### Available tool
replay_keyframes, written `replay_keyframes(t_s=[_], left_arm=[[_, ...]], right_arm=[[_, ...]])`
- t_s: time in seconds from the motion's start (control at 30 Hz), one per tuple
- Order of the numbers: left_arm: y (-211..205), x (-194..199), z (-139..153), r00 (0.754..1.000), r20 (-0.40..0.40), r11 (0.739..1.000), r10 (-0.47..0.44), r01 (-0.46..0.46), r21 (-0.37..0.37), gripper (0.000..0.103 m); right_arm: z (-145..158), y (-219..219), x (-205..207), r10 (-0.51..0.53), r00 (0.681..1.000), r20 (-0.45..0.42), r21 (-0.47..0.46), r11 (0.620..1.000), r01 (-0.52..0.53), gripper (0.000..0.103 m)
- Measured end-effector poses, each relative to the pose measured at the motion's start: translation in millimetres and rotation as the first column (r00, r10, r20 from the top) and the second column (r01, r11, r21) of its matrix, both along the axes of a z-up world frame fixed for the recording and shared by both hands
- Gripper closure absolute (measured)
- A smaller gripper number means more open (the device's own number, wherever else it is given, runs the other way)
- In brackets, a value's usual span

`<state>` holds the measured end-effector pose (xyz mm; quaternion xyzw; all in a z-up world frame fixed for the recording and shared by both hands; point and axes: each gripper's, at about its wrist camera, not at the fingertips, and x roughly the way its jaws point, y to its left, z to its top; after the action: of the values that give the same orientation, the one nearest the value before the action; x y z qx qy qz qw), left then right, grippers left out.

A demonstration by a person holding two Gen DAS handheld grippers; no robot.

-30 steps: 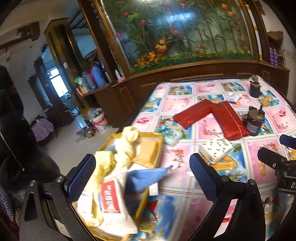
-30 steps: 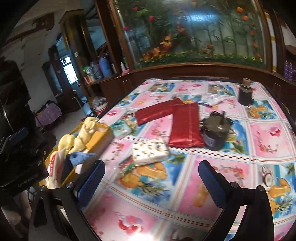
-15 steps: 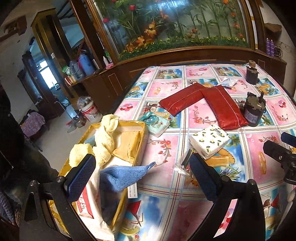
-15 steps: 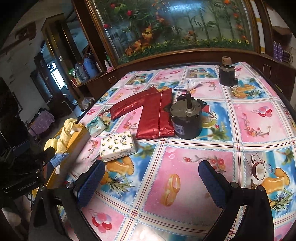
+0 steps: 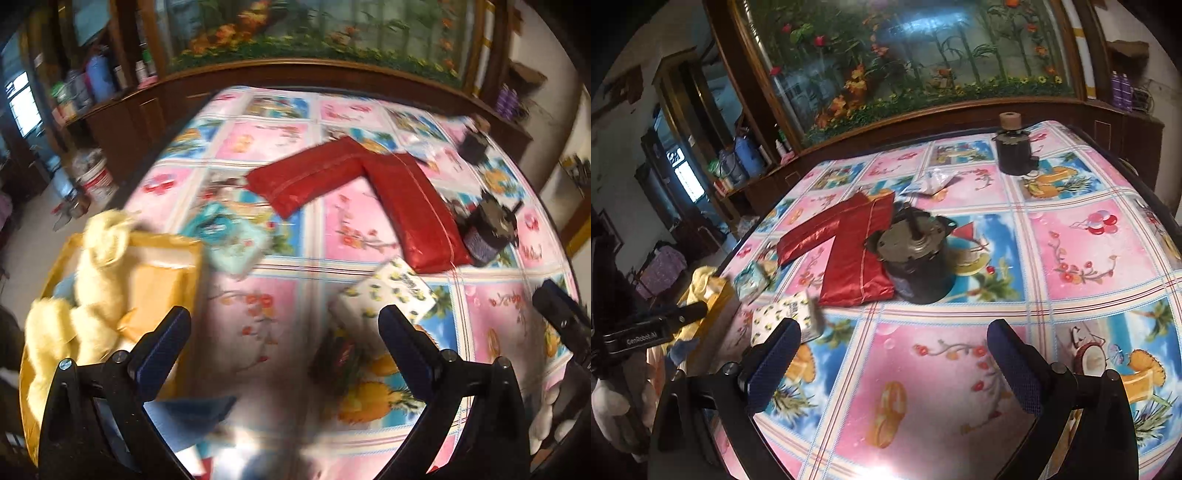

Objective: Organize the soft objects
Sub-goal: 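Grasp the white patterned tissue pack with the left tool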

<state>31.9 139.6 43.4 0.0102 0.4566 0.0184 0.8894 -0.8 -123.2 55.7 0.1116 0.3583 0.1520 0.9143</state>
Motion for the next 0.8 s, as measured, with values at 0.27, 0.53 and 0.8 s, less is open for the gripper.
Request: replay_keyframes(t_s=[0.27,0.53,0.8], left_arm=[[-57.4,29.0,-24.5,0.972,-0.02,0.968,-0.236,0.237,0.086,0.001],[-79.1,20.4,-33.0,0.95,-0.077,0.945,-0.302,0.309,0.107,0.041],[-63.7,-10.6,-6.2,0.967,0.005,0.967,-0.256,0.256,-0.009,0.046]], right_arm=[[-4.8,-11.6,5.4,-0.049,0.999,-0.01,0.009,0.999,0.049,0.001],[-7.3,-12.9,6.9,-0.058,0.998,-0.017,0.006,0.998,0.059,0.001],[-11.3,-9.8,7.7,-0.06,0.998,-0.023,-0.017,0.998,0.06,0.001]])
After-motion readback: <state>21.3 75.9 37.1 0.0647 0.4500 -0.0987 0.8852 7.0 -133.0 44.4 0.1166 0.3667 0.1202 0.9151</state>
